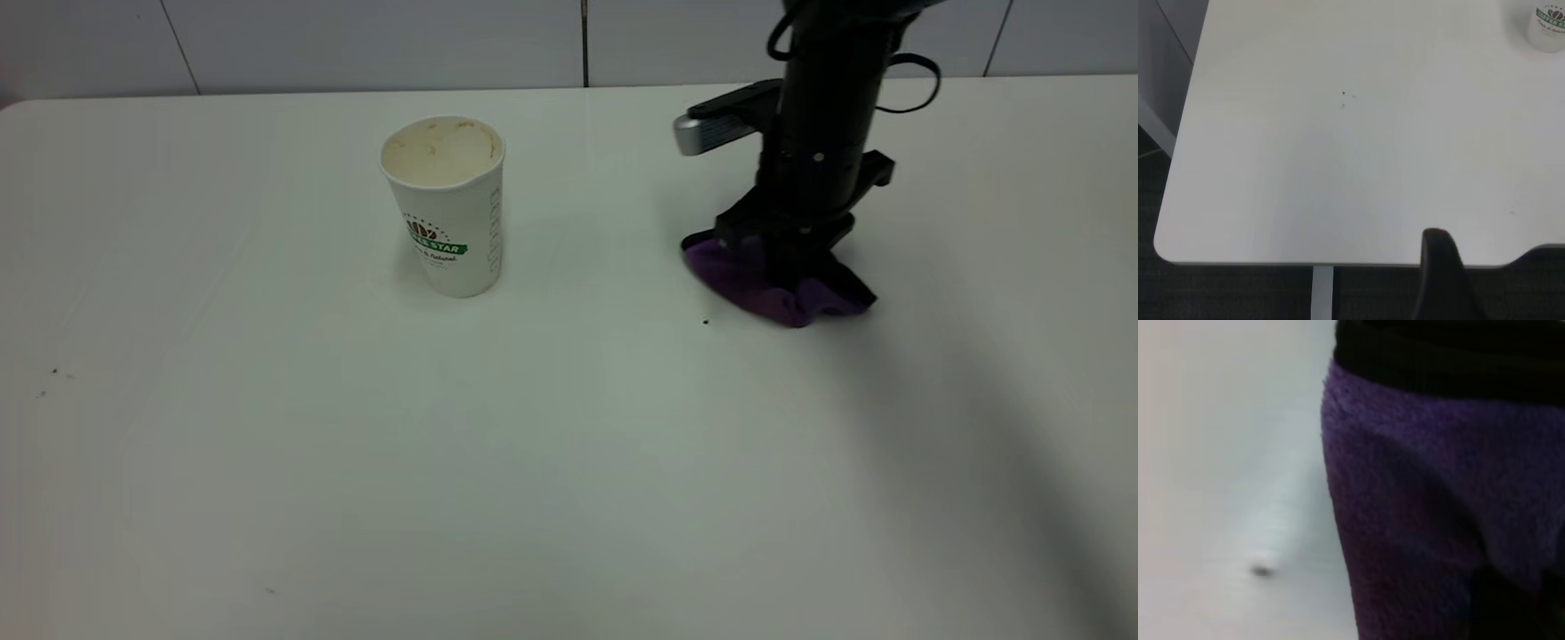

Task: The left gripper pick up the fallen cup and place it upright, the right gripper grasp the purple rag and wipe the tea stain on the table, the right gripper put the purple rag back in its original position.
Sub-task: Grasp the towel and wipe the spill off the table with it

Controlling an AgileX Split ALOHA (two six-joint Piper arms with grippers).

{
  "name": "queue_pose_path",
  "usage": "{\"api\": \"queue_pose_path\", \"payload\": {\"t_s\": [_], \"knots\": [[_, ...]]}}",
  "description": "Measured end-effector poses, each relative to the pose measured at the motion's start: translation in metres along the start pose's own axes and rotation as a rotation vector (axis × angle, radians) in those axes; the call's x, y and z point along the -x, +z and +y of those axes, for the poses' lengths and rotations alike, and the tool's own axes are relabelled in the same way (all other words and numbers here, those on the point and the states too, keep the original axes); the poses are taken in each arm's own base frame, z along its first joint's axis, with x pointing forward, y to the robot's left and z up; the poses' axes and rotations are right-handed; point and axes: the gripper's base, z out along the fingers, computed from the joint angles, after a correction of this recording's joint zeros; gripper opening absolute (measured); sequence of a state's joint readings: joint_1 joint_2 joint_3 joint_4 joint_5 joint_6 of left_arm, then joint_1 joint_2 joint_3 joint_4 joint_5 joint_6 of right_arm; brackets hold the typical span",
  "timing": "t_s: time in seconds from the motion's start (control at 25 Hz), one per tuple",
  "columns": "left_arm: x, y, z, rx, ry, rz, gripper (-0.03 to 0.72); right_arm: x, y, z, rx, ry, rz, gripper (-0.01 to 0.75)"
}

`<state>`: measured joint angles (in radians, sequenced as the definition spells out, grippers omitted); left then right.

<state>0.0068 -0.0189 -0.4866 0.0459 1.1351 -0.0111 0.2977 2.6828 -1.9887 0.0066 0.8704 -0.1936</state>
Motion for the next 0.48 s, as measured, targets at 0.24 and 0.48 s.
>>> {"api": "queue_pose_path", "payload": {"t_s": [0.24, 0.48], "knots": [[0.0, 0.0, 0.0, 0.0, 0.0, 0.0, 0.476, -0.024, -0.002, -0.051, 0.016, 0.11, 0.125, 0.044], [0.0, 0.0, 0.0, 0.0, 0.0, 0.0, 0.476, -0.034, -0.001, -0.064, 0.088, 0.164, 0.165, 0.055]]}}
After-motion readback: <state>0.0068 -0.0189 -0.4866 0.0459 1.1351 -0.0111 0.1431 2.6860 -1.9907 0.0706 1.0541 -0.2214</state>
